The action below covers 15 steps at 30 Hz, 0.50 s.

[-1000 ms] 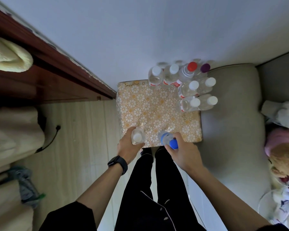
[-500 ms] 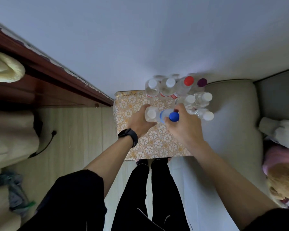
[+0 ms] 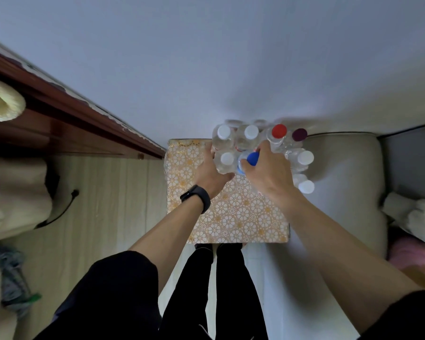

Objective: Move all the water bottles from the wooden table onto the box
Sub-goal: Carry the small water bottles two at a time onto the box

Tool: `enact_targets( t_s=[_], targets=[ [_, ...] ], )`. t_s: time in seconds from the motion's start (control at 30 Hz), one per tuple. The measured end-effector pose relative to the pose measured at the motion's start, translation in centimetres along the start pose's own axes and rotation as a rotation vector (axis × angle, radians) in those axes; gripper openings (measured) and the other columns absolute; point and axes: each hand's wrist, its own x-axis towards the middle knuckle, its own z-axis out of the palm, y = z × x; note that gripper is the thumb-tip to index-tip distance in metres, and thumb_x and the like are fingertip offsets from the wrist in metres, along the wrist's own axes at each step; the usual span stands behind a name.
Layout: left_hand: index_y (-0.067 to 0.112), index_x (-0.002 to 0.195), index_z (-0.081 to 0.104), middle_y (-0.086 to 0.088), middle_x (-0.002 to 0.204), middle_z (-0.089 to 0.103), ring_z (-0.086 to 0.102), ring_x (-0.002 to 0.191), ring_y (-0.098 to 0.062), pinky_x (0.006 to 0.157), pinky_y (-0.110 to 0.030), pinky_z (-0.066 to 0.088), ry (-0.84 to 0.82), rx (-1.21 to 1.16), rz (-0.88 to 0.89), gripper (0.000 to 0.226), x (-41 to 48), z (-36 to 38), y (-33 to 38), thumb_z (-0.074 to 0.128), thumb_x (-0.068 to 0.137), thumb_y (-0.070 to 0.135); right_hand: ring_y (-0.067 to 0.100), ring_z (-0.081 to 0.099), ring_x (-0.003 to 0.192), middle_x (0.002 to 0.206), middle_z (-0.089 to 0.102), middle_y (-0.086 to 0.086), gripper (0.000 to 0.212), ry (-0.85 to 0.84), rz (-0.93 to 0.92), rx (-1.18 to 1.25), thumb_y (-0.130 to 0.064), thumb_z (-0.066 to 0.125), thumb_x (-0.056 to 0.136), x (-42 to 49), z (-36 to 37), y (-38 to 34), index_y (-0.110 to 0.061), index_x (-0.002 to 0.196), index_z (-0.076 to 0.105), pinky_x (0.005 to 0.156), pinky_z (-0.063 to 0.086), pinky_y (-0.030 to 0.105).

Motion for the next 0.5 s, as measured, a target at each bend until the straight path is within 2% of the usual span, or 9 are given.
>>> enact_targets(
  t_s=[0.1,0.2,0.27,0.37,0.5],
  targets=[
    [0.024,0.153,0.024,0.000,0.112,0.069,0.065,0.092,-0.021,0.074,-0.030,0.048,-0.006,0.060,-0.041,0.090,0.5,0.5,0.2,0.078,0.081,0.019,0.034,0.063,0.083,0.088,0.062,0.009,0.040,-0.033,-0.014,-0.031,-0.040,0.057,0.096,-0.3,0.1,0.3,-0.010,0.122,0.050,0.066,0.044,0.034],
    [0.019,0.138,0.045,0.000,0.110,0.068,0.064,0.096,-0.021,0.068,-0.025,0.045,-0.015,0.086,-0.093,0.067,0.9,0.8,0.1,0.079,0.081,0.020,0.036,0.065,0.097,0.103,0.069,0.013,0.051,-0.054,-0.037,-0.093,-0.040,0.057,0.097,-0.5,0.6,0.7,-0.009,0.137,0.048,0.071,0.047,0.037],
    [0.018,0.128,0.052,0.001,0.110,0.068,0.063,0.095,-0.019,0.059,-0.018,0.039,-0.021,0.117,-0.100,0.057,1.1,0.6,0.2,0.081,0.079,0.020,0.036,0.065,0.100,0.106,0.069,0.015,0.052,-0.065,-0.039,-0.122,-0.040,0.056,0.099,-0.6,0.7,0.7,-0.009,0.140,0.046,0.070,0.043,0.036],
    [0.020,0.117,0.056,0.006,0.100,0.066,0.061,0.091,-0.016,0.068,-0.023,0.044,-0.031,0.153,-0.083,0.046,1.3,0.4,0.4,0.081,0.079,0.019,0.037,0.065,0.100,0.106,0.069,0.016,0.049,-0.061,-0.040,-0.101,-0.037,0.054,0.101,-0.9,0.4,0.5,-0.009,0.141,0.045,0.069,0.038,0.035],
    [0.021,0.123,0.055,0.006,0.103,0.065,0.061,0.094,-0.017,0.070,-0.025,0.044,-0.023,0.144,-0.074,0.053,1.2,0.4,0.1,0.083,0.077,0.021,0.036,0.066,0.092,0.099,0.069,0.014,0.045,-0.041,-0.048,-0.082,-0.036,0.053,0.102,-1.0,0.3,0.5,-0.010,0.138,0.046,0.065,0.038,0.034]
  ],
)
